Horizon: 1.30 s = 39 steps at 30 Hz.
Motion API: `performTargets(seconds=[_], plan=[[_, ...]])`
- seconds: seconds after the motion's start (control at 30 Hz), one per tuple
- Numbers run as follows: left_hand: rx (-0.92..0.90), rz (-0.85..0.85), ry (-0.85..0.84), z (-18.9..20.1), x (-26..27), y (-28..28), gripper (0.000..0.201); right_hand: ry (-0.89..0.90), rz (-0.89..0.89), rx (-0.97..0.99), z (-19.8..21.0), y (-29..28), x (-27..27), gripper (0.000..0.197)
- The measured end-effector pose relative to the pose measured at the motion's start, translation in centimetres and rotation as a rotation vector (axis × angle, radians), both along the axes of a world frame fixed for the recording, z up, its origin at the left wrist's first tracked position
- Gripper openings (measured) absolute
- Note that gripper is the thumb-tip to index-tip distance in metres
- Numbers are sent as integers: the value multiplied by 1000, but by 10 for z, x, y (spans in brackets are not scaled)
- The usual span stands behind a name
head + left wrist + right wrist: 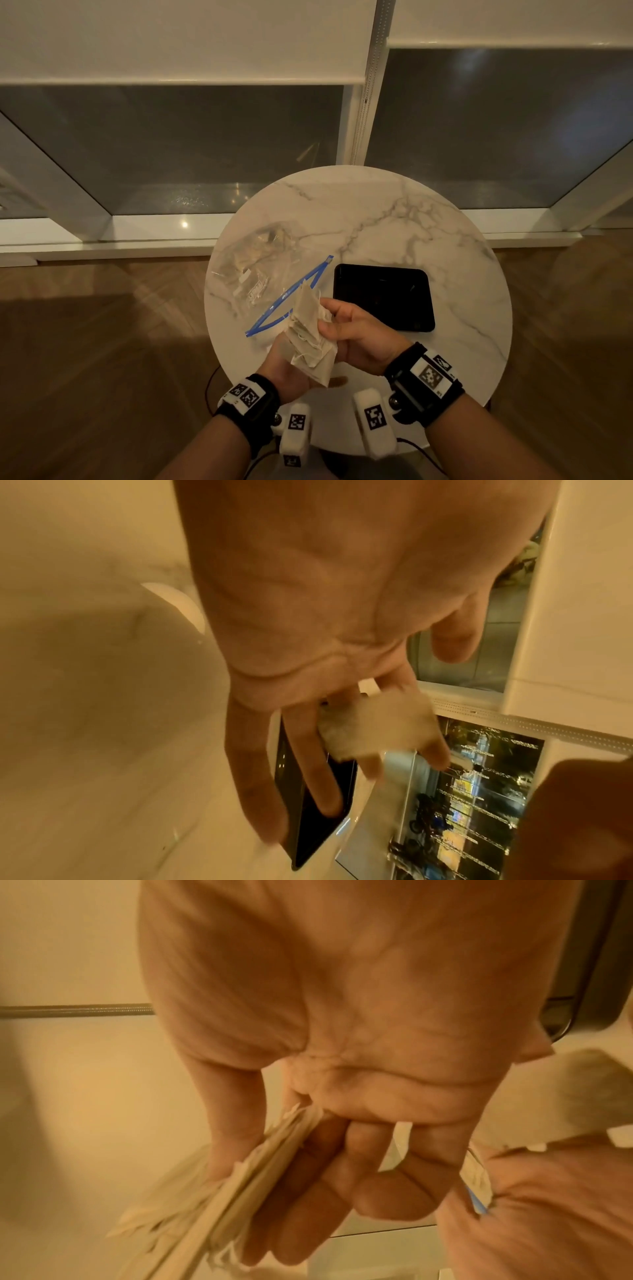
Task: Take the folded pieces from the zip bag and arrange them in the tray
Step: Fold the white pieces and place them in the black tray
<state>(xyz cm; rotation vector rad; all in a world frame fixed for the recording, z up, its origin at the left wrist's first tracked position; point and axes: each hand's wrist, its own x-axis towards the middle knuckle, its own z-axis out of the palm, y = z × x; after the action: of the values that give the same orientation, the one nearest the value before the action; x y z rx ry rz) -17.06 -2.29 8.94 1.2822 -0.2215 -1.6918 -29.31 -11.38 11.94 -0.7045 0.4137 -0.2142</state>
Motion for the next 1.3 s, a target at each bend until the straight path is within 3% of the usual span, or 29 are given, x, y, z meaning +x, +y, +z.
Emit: performTargets(seconds=[0.07, 0.17, 0.37, 0.5, 0.67, 0.83, 1.0, 1.17, 1.3], plan=[[8, -2, 254, -4, -2, 1, 69, 12, -27, 7, -2, -2, 2, 51], [50, 45, 355, -22, 10, 7, 59, 122, -35, -90, -9, -4, 5, 48], [-6, 126, 506, -33, 38, 15, 87, 527, -35, -524, -26, 1, 15, 21], [23, 115, 385, -34, 52, 21, 68, 670, -17, -715, -40, 8, 27, 18], [4, 57, 225, -31, 62, 22, 40, 655, -28, -707, -47, 18, 43, 11], [-52, 86, 200, -35, 70, 20, 34, 674, -43, -742, -48, 19, 49, 15], [-100, 90, 153, -40, 70, 16, 38, 724, -141, -680, -52, 7, 37, 37], [-95, 91, 127, -47, 61, 6, 40, 702, -245, -636, -52, -1, 22, 28], [-96, 8, 8, -49, 50, -1, 39, 709, -228, -688, -53, -7, 7, 23]])
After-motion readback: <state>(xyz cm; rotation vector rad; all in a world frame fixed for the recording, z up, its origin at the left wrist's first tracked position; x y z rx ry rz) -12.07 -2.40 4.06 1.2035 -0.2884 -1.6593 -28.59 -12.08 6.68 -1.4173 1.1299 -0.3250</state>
